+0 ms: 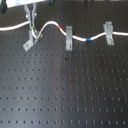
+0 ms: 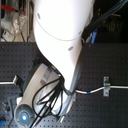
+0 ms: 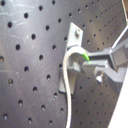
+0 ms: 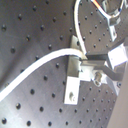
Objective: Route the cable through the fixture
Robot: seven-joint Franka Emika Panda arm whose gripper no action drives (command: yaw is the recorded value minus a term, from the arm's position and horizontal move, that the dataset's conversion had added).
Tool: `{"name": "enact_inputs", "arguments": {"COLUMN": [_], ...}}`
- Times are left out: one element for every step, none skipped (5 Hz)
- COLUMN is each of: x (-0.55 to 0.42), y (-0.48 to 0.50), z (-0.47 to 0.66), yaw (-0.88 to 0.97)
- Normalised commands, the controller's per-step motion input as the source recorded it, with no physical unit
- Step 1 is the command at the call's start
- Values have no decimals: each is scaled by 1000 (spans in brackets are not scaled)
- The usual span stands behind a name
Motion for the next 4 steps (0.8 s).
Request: {"name": "enact_inputs", "arguments": {"x": [-23,-160,-237,-259], "y": [-64,-61,-69,-35], "z": [15,16,2,-6], "yaw": [226,271,289,317]}}
